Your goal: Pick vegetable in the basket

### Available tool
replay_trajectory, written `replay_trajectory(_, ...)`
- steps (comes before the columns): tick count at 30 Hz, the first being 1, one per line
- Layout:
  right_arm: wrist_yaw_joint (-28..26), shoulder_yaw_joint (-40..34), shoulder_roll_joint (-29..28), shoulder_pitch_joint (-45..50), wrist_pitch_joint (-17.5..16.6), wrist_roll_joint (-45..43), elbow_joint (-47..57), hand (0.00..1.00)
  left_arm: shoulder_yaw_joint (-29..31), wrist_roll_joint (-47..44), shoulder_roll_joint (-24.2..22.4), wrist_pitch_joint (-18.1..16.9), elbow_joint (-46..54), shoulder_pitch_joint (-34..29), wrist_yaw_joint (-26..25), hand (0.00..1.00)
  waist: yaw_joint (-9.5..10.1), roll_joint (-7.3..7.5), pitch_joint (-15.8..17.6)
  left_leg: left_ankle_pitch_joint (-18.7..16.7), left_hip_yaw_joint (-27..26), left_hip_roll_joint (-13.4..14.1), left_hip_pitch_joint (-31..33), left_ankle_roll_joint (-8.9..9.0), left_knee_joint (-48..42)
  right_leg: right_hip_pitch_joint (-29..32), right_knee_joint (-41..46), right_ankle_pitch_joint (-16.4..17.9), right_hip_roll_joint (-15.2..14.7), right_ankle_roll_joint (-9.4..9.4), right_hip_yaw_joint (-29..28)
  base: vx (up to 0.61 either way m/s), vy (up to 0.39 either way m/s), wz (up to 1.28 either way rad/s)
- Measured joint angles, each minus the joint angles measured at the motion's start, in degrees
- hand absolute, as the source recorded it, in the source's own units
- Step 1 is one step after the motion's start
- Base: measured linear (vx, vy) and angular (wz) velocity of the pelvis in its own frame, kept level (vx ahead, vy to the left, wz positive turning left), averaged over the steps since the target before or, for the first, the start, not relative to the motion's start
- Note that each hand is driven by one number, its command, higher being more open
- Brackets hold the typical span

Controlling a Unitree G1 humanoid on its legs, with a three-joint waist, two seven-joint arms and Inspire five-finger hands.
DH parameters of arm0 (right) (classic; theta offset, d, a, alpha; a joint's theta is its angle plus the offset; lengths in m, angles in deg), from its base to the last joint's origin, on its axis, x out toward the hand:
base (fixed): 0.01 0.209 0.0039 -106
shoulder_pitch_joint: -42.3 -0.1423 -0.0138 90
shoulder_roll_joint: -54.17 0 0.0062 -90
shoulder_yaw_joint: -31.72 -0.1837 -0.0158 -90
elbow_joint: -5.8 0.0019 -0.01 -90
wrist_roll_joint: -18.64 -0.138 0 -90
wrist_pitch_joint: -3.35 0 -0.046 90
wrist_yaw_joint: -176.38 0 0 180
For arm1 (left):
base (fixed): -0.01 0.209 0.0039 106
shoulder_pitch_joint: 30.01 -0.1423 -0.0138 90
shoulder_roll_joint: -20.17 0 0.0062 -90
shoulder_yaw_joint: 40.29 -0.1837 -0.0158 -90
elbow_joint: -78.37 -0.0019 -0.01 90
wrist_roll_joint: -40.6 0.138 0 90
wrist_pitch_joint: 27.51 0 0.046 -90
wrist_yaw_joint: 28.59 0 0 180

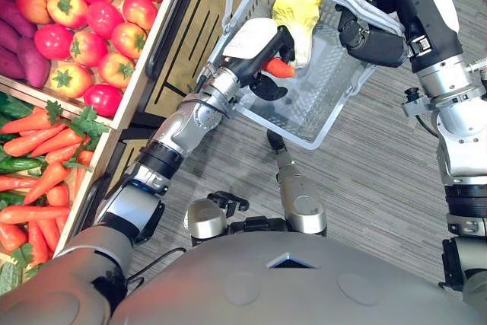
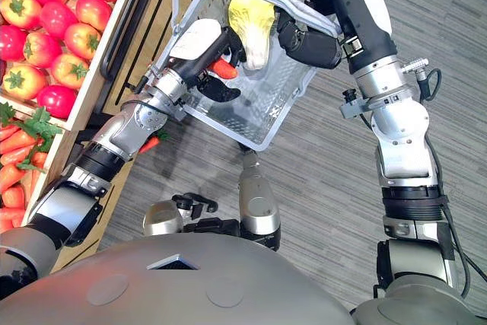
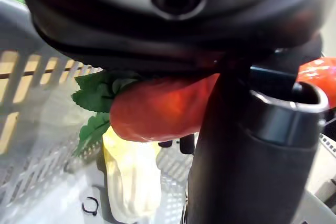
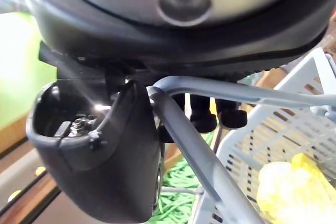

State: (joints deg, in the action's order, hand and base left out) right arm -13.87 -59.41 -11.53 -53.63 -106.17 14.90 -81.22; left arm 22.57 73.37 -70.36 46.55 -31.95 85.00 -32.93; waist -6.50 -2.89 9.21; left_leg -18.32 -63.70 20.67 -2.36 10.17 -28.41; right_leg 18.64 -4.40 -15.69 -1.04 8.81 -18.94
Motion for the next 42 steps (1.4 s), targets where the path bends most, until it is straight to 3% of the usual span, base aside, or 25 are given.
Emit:
replay_trajectory(14,0.01,-0.72,-0.09,0.00,0.00,0.05,-0.01,0.00,1.07,-0.71,-1.78,-0.05,1.36,-0.07,-0.33,1.00,0.00,0.01,0.01,-0.18,1.24,-0.02,0.19,-0.36,-0.50,-0.78,-0.01,0.00,-0.53,0.01,0.83,-0.02,-0.007,0.03)
replay_trajectory(26,0.17,-2.13,-0.30,0.05,0.00,0.48,-0.53,0.00,-1.45,-5.86,-2.05,-0.79,13.57,-1.01,1.49,1.00,0.14,0.01,0.00,-0.30,2.67,0.03,0.84,-0.64,-0.68,-1.31,0.00,0.00,-0.98,0.01,2.07,-0.02,-0.006,0.05)
replay_trajectory(33,0.58,-2.51,-0.33,0.46,-0.13,0.54,-0.49,0.00,-6.11,1.68,1.65,-1.62,15.23,-0.42,-1.88,1.00,0.07,-0.10,-0.09,-0.40,2.76,0.49,0.79,-0.79,-1.37,-1.50,0.00,0.00,-0.87,0.01,2.14,-0.01,-0.005,0.00)
replay_trajectory(42,0.58,-2.08,-0.32,0.91,-0.13,1.52,-0.50,0.00,-6.48,1.55,4.25,-1.62,16.13,-0.37,-1.03,1.00,0.10,-0.23,-0.20,-0.69,3.14,1.05,1.06,-1.01,-2.35,-1.48,0.00,-0.02,-0.79,-0.01,2.51,0.00,0.001,0.00)
